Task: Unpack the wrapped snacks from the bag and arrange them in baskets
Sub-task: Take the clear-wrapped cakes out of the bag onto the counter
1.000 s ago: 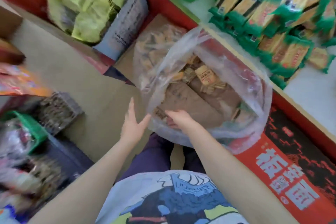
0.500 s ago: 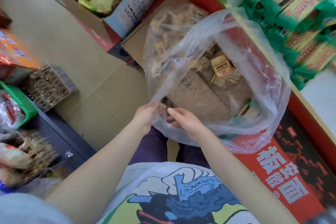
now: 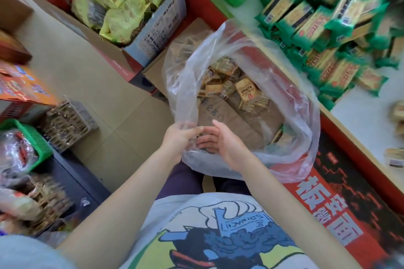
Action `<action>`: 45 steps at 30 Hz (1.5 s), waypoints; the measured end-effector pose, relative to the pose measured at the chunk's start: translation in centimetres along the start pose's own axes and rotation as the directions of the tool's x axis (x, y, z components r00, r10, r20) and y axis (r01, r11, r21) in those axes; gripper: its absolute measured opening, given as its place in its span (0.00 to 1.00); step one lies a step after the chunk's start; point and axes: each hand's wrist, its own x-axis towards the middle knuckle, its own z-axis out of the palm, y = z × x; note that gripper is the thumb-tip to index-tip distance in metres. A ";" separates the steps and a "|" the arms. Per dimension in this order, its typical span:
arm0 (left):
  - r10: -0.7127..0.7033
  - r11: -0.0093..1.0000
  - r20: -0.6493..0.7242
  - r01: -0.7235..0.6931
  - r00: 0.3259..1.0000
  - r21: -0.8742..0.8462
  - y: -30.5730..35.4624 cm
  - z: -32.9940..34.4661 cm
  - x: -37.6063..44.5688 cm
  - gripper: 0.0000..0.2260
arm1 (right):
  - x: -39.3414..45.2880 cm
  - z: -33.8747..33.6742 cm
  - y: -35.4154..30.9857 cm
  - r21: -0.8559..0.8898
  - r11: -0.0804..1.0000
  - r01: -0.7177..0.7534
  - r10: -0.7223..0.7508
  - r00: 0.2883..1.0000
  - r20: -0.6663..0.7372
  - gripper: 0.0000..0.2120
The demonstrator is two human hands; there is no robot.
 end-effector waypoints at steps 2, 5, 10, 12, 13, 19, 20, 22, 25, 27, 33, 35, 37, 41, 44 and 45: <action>0.031 0.999 -0.043 -0.029 0.999 0.034 0.1 0.8 -0.4 0.10 | -0.6 -0.2 -0.2 0.011 1.000 0.020 -0.020 1.000 0.008 0.25; 0.093 0.994 -0.023 -0.091 0.995 0.057 0.6 1.8 -1.2 0.11 | -0.9 -0.8 -0.2 0.040 0.999 0.035 -0.034 0.999 -0.020 0.24; 0.086 0.996 -0.015 -0.085 0.996 0.025 0.2 1.7 -0.9 0.10 | -1.1 -1.9 -0.2 -0.014 0.998 0.061 -0.062 0.997 -0.035 0.24; 0.049 0.997 -0.035 -0.050 0.998 -0.053 0.4 1.6 -1.0 0.12 | -1.3 -1.9 -0.2 -0.024 0.997 0.070 -0.071 0.997 -0.032 0.24; 0.018 0.996 -0.071 -0.024 0.997 -0.086 0.5 1.6 -1.1 0.12 | -1.4 -1.8 -0.2 -0.026 0.997 0.073 -0.074 0.997 -0.026 0.24; -0.115 0.939 -0.068 0.086 0.991 -0.332 1.4 2.0 -0.8 0.29 | -1.3 -1.2 -0.7 0.036 0.995 0.097 -0.094 0.993 -0.066 0.17; -0.100 0.945 -0.037 0.083 0.994 -0.315 1.4 2.1 -0.9 0.34 | -1.2 -1.2 -0.7 0.042 0.994 0.105 -0.102 0.993 -0.067 0.16; -0.062 0.971 -0.046 0.050 0.997 -0.236 1.1 2.3 -0.7 0.31 | -1.2 -1.3 -0.6 0.048 0.993 0.108 -0.106 0.993 -0.052 0.17; -0.074 0.987 -0.182 0.046 0.981 -0.155 0.7 2.4 0.3 0.18 | -0.8 -1.2 -0.4 0.038 0.996 0.084 -0.083 0.996 -0.040 0.20; -0.113 0.989 -0.275 0.081 0.955 -0.124 0.9 2.2 1.1 0.12 | -0.5 -1.1 -0.5 0.044 0.997 0.062 -0.059 0.996 -0.069 0.21; -0.186 0.975 -0.234 0.150 0.954 -0.162 0.5 1.7 2.6 0.18 | 1.6 -2.1 -0.3 0.032 0.999 0.010 -0.004 0.981 -0.193 0.19; -0.184 0.958 -0.188 0.133 0.965 -0.254 0.2 1.6 2.6 0.13 | 2.6 -2.3 0.2 0.037 0.999 -0.030 0.037 0.977 -0.208 0.20; -0.221 0.933 -0.185 0.153 0.958 -0.325 0.0 1.6 2.9 0.17 | 3.5 -2.3 0.6 0.032 0.998 -0.063 0.068 0.975 -0.210 0.23; -0.237 0.928 -0.228 0.150 0.944 -0.342 0.1 1.8 3.7 0.17 | 5.0 -2.1 1.1 0.084 0.992 -0.089 0.105 0.971 -0.214 0.26; -0.185 0.960 -0.171 0.141 0.968 -0.242 -0.3 2.6 4.2 0.30 | 5.4 -2.2 1.2 0.111 0.988 -0.111 0.132 0.970 -0.206 0.25; -0.190 0.971 -0.168 0.160 0.967 -0.179 -0.9 2.7 4.8 0.38 | 5.5 -2.3 1.2 0.130 0.985 -0.118 0.143 0.968 -0.205 0.24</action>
